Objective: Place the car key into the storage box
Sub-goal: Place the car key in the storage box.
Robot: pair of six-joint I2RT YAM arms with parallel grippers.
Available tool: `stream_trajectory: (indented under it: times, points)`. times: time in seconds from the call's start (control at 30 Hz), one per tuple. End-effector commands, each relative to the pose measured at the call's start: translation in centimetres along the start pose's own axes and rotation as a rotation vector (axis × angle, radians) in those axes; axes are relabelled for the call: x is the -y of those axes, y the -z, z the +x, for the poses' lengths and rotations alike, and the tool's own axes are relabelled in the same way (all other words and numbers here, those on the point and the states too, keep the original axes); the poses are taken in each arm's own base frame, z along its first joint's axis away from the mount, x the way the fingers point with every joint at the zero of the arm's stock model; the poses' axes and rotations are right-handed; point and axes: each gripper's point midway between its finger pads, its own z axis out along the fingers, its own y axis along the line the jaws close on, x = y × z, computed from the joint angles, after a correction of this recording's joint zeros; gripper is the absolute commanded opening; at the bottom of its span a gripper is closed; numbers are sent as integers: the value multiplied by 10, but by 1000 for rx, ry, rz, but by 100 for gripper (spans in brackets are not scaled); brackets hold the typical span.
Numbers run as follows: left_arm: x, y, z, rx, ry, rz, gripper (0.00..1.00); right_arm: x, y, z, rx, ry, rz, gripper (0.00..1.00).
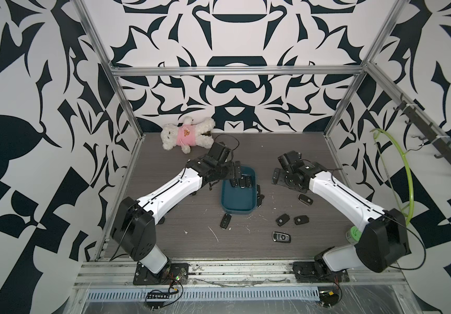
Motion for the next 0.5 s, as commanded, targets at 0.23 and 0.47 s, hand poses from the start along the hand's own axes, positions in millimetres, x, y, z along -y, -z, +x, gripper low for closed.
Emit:
stream_trajectory:
  times: [0.23,0.47]
  points:
    - [29,-15,3,-35,-45,60,99,74,-35,-3,-56,-91,102,99]
    - [25,-12,9,-40,-36,44,99,75,-75,-15,-123,-133,52,99]
